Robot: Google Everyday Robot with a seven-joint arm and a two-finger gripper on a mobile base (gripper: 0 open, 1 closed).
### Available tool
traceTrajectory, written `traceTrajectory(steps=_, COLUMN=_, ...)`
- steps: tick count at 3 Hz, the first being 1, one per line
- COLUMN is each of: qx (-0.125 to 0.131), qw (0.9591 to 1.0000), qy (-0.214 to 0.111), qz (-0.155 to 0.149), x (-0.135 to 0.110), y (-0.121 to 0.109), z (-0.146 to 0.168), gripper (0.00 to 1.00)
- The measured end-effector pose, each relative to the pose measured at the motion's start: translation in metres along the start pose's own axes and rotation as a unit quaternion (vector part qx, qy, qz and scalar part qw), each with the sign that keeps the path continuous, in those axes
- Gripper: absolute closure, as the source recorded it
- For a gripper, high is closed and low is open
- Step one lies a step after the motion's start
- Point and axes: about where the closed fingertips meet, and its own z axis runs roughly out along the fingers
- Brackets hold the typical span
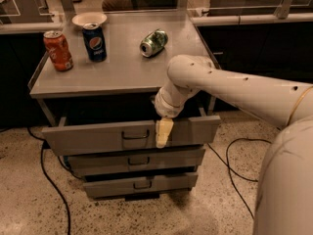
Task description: Close top drawer
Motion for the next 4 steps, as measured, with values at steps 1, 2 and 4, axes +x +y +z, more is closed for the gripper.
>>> traceTrajectory(steps=1, qx=-0.001, qw=1.0000, qy=0.001, qz=-0.002, x=-0.001, y=0.002, z=-0.002, gripper=0.00)
traceTrajectory(steps=2, qx=0.011, qw=0.9996, qy=0.020, qz=-0.014, x=-0.006, y=0.009, z=-0.010, gripper=0.00)
traceTrajectory(steps=4, qx=0.068, qw=0.9904, qy=0.110, qz=-0.048, x=-0.026, y=0.049, z=-0.064, gripper=0.00)
